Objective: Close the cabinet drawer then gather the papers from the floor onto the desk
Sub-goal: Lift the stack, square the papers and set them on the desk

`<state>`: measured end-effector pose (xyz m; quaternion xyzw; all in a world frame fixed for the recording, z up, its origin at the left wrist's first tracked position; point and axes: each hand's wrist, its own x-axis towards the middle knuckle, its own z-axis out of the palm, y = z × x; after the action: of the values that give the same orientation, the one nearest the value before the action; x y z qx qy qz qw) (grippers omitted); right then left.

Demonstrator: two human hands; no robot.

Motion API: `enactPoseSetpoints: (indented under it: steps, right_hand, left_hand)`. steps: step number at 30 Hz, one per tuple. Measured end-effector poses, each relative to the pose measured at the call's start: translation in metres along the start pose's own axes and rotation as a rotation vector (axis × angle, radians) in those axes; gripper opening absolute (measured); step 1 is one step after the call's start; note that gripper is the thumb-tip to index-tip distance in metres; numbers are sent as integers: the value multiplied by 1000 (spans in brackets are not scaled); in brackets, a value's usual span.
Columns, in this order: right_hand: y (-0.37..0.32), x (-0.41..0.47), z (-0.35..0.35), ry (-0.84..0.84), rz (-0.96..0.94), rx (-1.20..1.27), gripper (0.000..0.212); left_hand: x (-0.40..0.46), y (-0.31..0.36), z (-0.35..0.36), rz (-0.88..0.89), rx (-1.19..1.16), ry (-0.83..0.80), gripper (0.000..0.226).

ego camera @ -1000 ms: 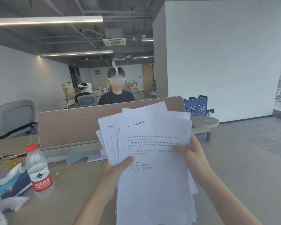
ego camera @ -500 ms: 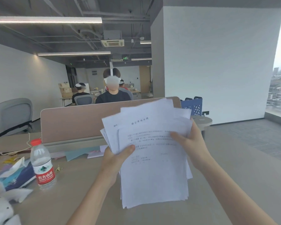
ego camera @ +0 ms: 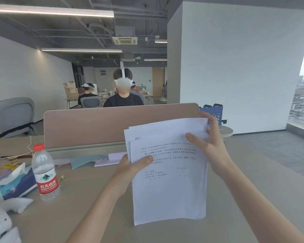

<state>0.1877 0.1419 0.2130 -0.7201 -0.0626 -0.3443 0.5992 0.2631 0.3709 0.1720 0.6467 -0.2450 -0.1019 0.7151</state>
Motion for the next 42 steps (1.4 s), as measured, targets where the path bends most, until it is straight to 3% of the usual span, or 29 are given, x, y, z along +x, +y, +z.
enactPoseSetpoints:
  steps: [4,9,15,19,22,28,32,35,38,42]
  right_hand:
    - [-2,6,-4,-37,-131,-78,78]
    - [3,9,-6,13,-175,-295,38]
    - [10,2,-10,-12,-285,-405,44]
    - [13,0,-14,16,-319,-432,27]
    - [14,2,-17,16,-344,-436,17]
    - [17,2,-9,35,-381,-426,25]
    - [15,2,-1,162,-179,-289,32]
    - [29,-4,4,229,62,-132,51]
    - [59,-30,6,168,202,-30,39]
    - [83,-59,12,69,247,-2,28]
  left_hand:
    - [6,0,1,-27,-64,-32,25]
    - [8,-8,1,-70,-172,-53,27]
    - [8,-14,-1,-113,-251,-22,21]
    - [5,-11,1,-125,-257,-25,22]
    - [1,-13,-2,-116,-223,-65,24]
    - [-7,-25,-8,-51,-5,-139,29]
    - [-6,-46,-10,-76,169,-9,27]
    - [-3,-62,-8,-100,86,139,15]
    - [-4,-68,-1,-82,-12,199,15]
    - [-3,-70,6,-84,-70,226,15]
